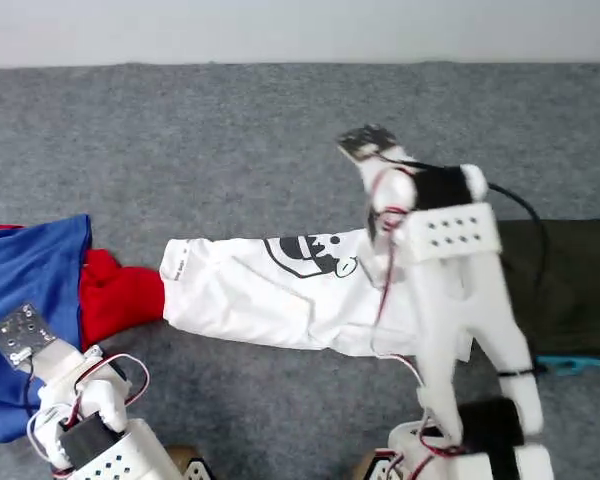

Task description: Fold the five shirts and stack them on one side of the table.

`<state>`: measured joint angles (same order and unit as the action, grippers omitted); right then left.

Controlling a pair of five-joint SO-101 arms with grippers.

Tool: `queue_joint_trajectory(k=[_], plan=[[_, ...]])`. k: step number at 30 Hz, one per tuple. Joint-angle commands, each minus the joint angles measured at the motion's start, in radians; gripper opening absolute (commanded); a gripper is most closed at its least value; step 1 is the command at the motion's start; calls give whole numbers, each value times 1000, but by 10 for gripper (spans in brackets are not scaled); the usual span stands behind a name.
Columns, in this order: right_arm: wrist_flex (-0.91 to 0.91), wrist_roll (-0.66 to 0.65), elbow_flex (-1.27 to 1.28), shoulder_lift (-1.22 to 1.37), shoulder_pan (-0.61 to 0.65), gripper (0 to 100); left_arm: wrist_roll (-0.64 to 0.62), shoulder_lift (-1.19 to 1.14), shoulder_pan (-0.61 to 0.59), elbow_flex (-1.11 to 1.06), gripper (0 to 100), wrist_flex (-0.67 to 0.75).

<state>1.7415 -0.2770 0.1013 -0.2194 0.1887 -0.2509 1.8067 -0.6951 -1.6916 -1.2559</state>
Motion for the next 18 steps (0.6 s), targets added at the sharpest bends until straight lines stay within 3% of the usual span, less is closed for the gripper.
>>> queue_joint_trajectory(k=[1, 7, 10, 18], plan=[[-71, 6, 83, -107, -76, 18, 26, 12, 51, 8, 22, -3], [-113, 9, 229, -143, -205, 191, 298, 12, 51, 33, 70, 34], [-176, 11, 293, -137, -274, 203, 404, 12, 55, 88, 149, 35], [-506, 9, 476, -134, -311, 204, 347, 9, 71, 170, 191, 91]])
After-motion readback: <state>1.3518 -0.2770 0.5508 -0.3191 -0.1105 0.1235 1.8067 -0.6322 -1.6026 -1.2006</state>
